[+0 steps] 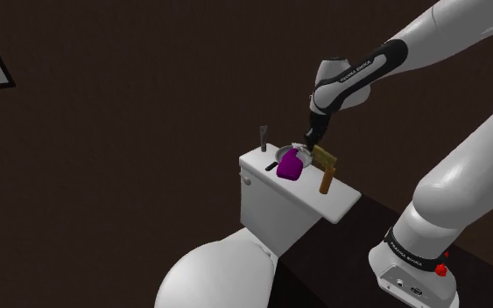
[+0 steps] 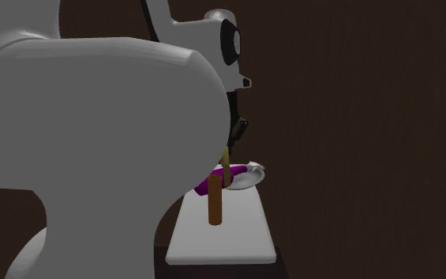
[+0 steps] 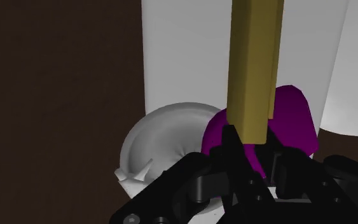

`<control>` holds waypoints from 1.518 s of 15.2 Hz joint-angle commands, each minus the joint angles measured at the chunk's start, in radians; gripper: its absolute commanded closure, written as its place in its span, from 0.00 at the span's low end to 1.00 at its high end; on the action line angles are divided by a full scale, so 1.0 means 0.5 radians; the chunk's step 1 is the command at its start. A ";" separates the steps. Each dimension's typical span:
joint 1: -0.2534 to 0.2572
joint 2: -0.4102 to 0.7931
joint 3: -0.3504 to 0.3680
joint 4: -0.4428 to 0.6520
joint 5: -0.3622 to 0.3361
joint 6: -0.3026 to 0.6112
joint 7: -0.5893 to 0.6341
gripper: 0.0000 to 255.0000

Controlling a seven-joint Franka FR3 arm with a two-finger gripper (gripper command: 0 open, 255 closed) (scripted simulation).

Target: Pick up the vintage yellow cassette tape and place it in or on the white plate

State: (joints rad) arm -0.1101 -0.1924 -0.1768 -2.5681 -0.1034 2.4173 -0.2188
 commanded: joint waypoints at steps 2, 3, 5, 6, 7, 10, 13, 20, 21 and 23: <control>0.023 0.213 -0.003 0.262 0.059 -0.051 -0.030 1.00; 0.028 0.283 -0.002 0.351 0.078 -0.070 -0.040 1.00; 0.034 0.420 0.000 0.532 0.115 -0.115 -0.060 1.00; 0.035 0.489 0.002 0.625 0.133 -0.141 -0.070 1.00; 0.034 0.557 0.004 0.720 0.150 -0.168 -0.079 1.00; 0.028 0.763 0.013 1.017 0.197 -0.263 -0.103 1.00; 0.021 0.875 0.019 1.124 0.219 -0.258 -0.113 1.00; 0.013 0.986 0.028 1.071 0.241 -0.095 -0.124 1.00; 0.012 1.003 0.030 1.064 0.245 -0.072 -0.126 1.00; 0.009 1.038 0.033 1.055 0.252 -0.027 -0.129 1.00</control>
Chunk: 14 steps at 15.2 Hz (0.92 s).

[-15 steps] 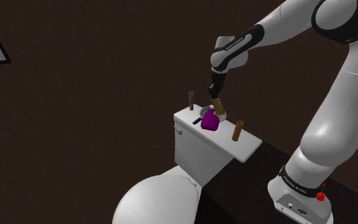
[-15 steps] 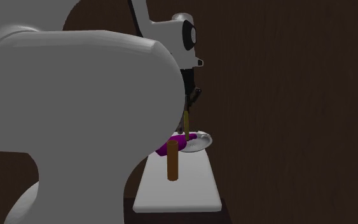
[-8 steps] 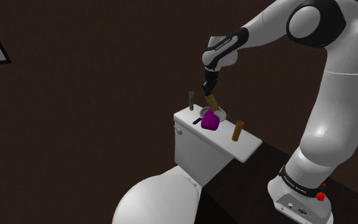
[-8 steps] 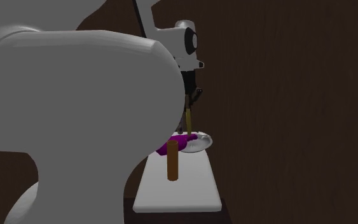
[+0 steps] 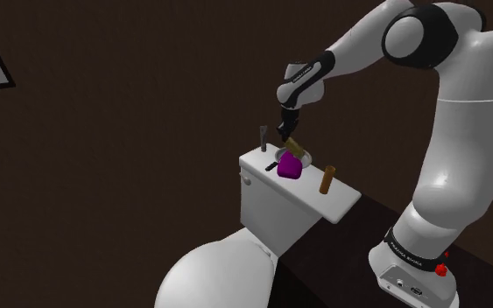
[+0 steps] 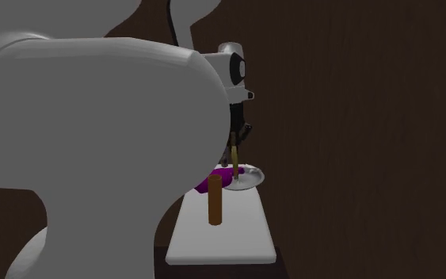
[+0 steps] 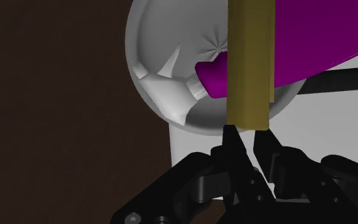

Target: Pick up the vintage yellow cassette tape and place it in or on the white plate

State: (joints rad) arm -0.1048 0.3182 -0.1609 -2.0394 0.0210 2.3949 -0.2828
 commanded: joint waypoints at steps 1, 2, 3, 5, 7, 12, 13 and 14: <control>-0.003 0.035 0.003 -0.007 0.007 0.040 -0.003 1.00; -0.004 0.053 0.005 -0.011 0.011 0.062 -0.005 1.00; -0.006 0.072 0.007 -0.015 0.015 0.084 -0.007 1.00; -0.008 0.102 0.010 -0.021 0.021 0.120 -0.010 1.00; -0.008 0.091 0.009 -0.020 0.019 0.108 -0.010 1.00; 0.066 -0.409 -0.070 -0.804 -0.448 0.927 -0.268 0.00; 0.067 -0.507 -0.116 -0.976 -0.634 1.139 -0.294 0.00; 0.066 -0.538 -0.138 -1.034 -0.717 1.214 -0.292 0.00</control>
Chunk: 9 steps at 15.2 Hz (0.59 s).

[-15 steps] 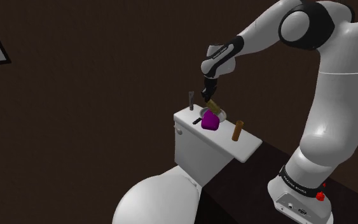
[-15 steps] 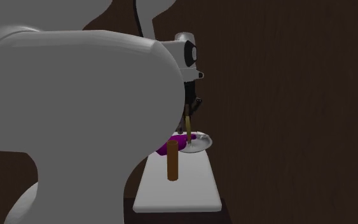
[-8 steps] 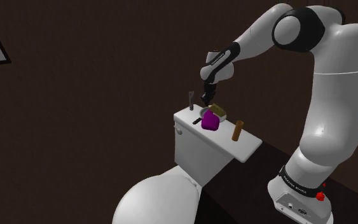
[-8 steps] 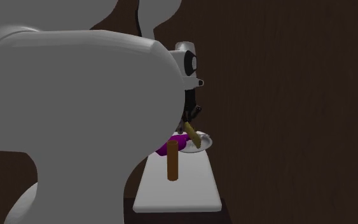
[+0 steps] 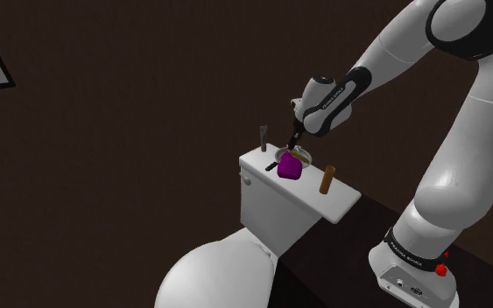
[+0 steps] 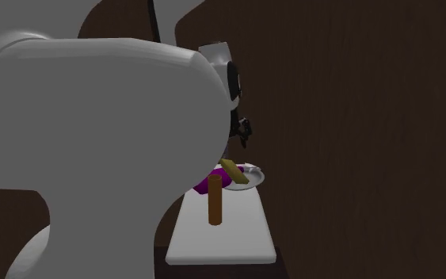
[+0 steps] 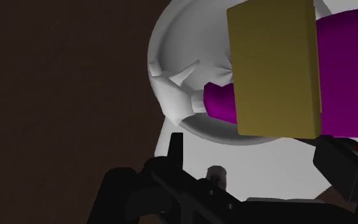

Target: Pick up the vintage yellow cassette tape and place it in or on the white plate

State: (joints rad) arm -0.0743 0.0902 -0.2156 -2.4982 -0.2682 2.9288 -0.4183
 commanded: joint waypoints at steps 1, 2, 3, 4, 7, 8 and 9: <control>0.003 -0.046 -0.029 -0.104 -0.137 0.171 -0.020 0.00; 0.001 -0.010 -0.030 -0.092 -0.134 0.195 -0.020 0.00; 0.000 0.026 -0.030 -0.079 -0.131 0.219 -0.020 0.00; -0.002 0.062 -0.030 -0.066 -0.128 0.242 -0.021 0.00; -0.012 0.190 -0.026 -0.016 -0.113 0.321 -0.024 0.00; -0.012 0.190 -0.026 -0.016 -0.113 0.321 -0.024 0.00; -0.012 0.190 -0.026 -0.016 -0.113 0.321 -0.024 0.00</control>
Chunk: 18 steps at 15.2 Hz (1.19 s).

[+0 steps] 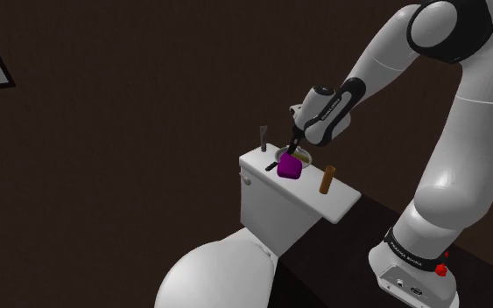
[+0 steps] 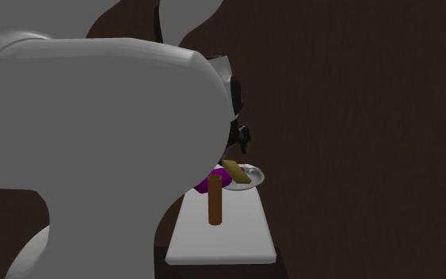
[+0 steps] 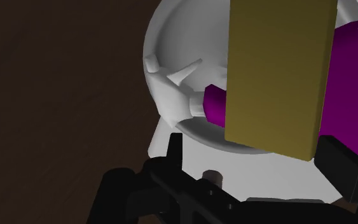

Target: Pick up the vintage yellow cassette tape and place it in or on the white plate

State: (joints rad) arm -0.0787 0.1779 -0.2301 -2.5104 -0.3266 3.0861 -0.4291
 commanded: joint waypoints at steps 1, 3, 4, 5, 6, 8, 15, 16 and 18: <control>-0.003 0.014 0.003 0.009 0.004 0.007 -0.002 0.00; -0.003 0.014 0.003 0.009 0.004 0.007 -0.002 0.00; -0.003 0.014 0.003 0.009 0.004 0.007 -0.002 0.00; -0.003 0.014 0.003 0.009 0.004 0.007 -0.002 0.00; -0.003 0.014 0.003 0.008 0.004 0.006 -0.002 0.00; -0.003 0.014 0.003 0.008 0.004 0.006 -0.002 1.00; -0.003 0.014 0.003 0.008 0.004 0.006 -0.002 1.00; -0.003 0.014 0.003 0.008 0.004 0.006 -0.002 1.00; -0.678 -0.030 0.688 0.019 0.710 -0.126 -0.609 0.00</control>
State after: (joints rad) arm -0.2095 0.1724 -0.0914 -2.5048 -0.2765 3.0603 -0.4817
